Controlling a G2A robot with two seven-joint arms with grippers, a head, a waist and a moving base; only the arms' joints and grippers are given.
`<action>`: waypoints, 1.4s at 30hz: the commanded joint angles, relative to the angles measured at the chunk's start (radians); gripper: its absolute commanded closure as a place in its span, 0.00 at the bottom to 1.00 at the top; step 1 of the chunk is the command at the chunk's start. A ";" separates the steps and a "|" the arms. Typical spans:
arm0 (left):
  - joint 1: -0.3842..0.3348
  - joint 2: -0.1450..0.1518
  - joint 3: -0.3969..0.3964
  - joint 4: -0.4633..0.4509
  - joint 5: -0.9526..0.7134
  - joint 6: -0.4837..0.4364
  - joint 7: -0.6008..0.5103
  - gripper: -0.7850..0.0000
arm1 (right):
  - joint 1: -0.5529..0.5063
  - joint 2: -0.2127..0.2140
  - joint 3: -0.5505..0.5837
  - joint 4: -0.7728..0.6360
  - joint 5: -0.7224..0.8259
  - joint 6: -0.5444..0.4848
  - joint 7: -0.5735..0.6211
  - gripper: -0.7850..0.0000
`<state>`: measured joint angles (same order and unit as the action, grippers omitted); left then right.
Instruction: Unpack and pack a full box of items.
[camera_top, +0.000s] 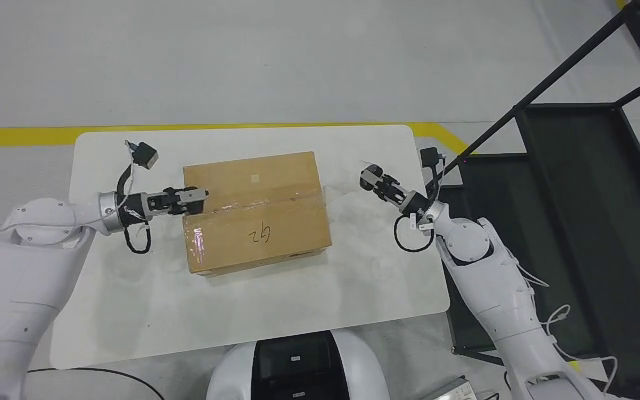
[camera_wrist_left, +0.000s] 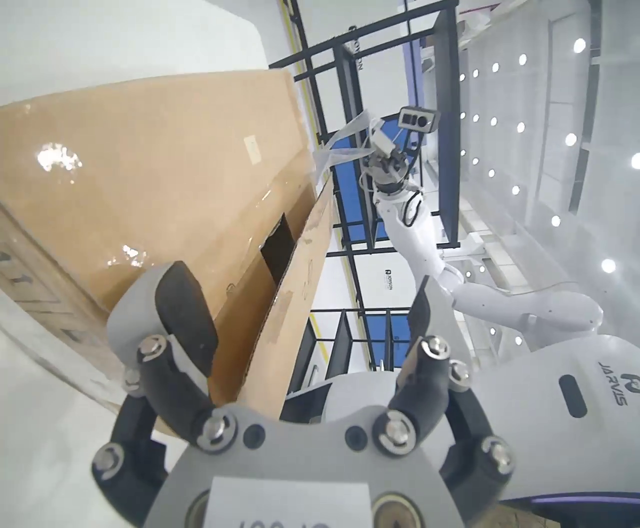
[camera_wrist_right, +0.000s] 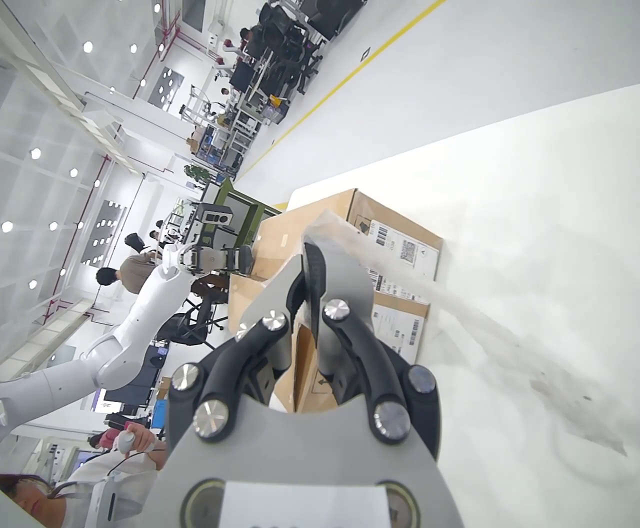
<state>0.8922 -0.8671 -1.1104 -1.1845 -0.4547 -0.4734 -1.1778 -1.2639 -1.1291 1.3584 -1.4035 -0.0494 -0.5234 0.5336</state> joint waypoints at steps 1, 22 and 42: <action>0.010 0.001 -0.027 0.002 -0.077 -0.033 -0.008 0.00 | 0.002 0.000 -0.004 -0.002 -0.003 0.005 0.002 1.00; 0.025 0.007 -0.026 -0.043 -0.023 0.109 -0.099 0.00 | 0.016 0.000 -0.019 0.000 -0.016 0.019 0.004 1.00; -0.025 -0.015 0.021 0.004 0.046 0.164 -0.074 0.00 | 0.004 0.001 -0.043 -0.103 -0.022 0.009 0.036 1.00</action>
<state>0.8699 -0.8809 -1.0913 -1.1825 -0.4092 -0.3119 -1.2548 -1.2667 -1.1270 1.3259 -1.5009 -0.0704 -0.5177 0.5594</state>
